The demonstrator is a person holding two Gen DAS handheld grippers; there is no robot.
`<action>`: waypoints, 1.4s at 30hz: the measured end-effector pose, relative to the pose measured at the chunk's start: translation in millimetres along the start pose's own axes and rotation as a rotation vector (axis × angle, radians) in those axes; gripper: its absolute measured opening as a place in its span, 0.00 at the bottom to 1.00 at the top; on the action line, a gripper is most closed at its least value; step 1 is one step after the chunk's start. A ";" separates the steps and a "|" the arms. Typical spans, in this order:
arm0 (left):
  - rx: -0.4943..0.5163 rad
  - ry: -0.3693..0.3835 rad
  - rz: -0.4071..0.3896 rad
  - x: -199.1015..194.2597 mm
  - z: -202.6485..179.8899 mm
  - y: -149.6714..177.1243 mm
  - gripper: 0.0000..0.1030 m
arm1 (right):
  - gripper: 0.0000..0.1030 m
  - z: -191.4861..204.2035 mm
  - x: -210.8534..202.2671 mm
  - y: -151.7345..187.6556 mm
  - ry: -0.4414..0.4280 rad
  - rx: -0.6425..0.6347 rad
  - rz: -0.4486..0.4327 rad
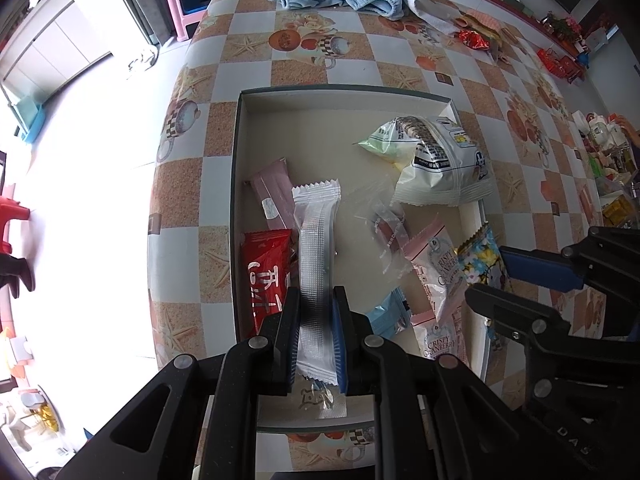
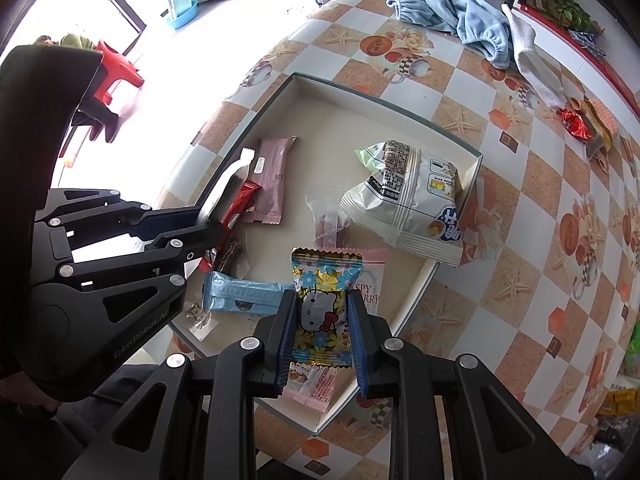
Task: Organize snacks
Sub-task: 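Hold the white stick wrapper and Hello Kitty candy above the tray, then release white stick into tray with left tool while right tool releases Hello Kitty candy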
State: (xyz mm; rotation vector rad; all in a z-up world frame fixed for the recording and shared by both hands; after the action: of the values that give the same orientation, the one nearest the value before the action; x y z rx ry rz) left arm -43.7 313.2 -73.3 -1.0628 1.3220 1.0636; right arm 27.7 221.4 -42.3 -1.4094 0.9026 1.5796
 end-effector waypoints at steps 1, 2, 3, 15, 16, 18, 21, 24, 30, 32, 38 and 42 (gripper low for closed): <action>0.001 0.000 -0.002 -0.9 -0.4 -0.3 0.16 | 0.26 0.3 -0.6 -0.2 0.001 0.001 -0.001; 0.003 0.000 -0.005 -1.9 -0.8 -0.7 0.16 | 0.26 0.5 -1.5 -0.3 0.004 0.000 -0.003; 0.005 0.001 -0.009 -3.4 -1.2 -1.2 0.16 | 0.26 0.6 -2.4 -0.5 0.005 -0.001 -0.004; 0.011 0.007 -0.027 -10.7 -1.6 -4.2 0.16 | 0.26 2.5 -10.7 -2.4 0.023 -0.012 -0.021; 0.011 0.008 -0.027 -10.8 -1.5 -4.2 0.16 | 0.26 2.4 -10.7 -2.3 0.023 -0.012 -0.021; 0.010 0.008 -0.028 -10.8 -1.5 -4.2 0.16 | 0.26 1.8 -10.5 -2.5 0.023 -0.011 -0.022; 0.008 0.009 -0.026 -10.7 -0.7 -4.2 0.16 | 0.26 2.3 -10.5 -2.2 0.024 -0.011 -0.022; 0.003 0.009 -0.027 -11.4 -0.1 -4.1 0.16 | 0.26 2.5 -11.4 -2.6 0.027 -0.008 -0.026; 0.004 0.019 -0.026 -12.2 -0.7 -4.9 0.16 | 0.26 3.7 -13.4 -5.6 0.025 -0.010 -0.034; 0.004 0.025 -0.027 -13.3 -1.9 -5.8 0.18 | 0.26 3.3 -14.6 -7.3 0.020 -0.008 -0.042; 0.004 0.028 -0.029 -14.4 -3.9 -6.1 0.19 | 0.26 -2.3 -15.3 -10.0 0.019 0.016 -0.048; -0.003 0.020 -0.024 -13.8 -3.0 -6.1 0.35 | 0.26 -7.5 -14.9 -9.9 0.020 0.041 -0.045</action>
State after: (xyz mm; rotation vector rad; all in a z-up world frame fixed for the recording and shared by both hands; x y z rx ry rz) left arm -38.1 309.3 -59.5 -1.0919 1.3210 1.0397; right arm 40.4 217.0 -28.3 -1.4099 0.9033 1.5079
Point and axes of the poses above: each gripper's, at about its wrist camera, not at the fingertips, and x roughly the way its jaws point, z to its left, y to its underside, the point moved 7 cm from there along x, roughly the way its jaws point, and after that the axes turned 10 degrees about z, right-handed, at the moved point
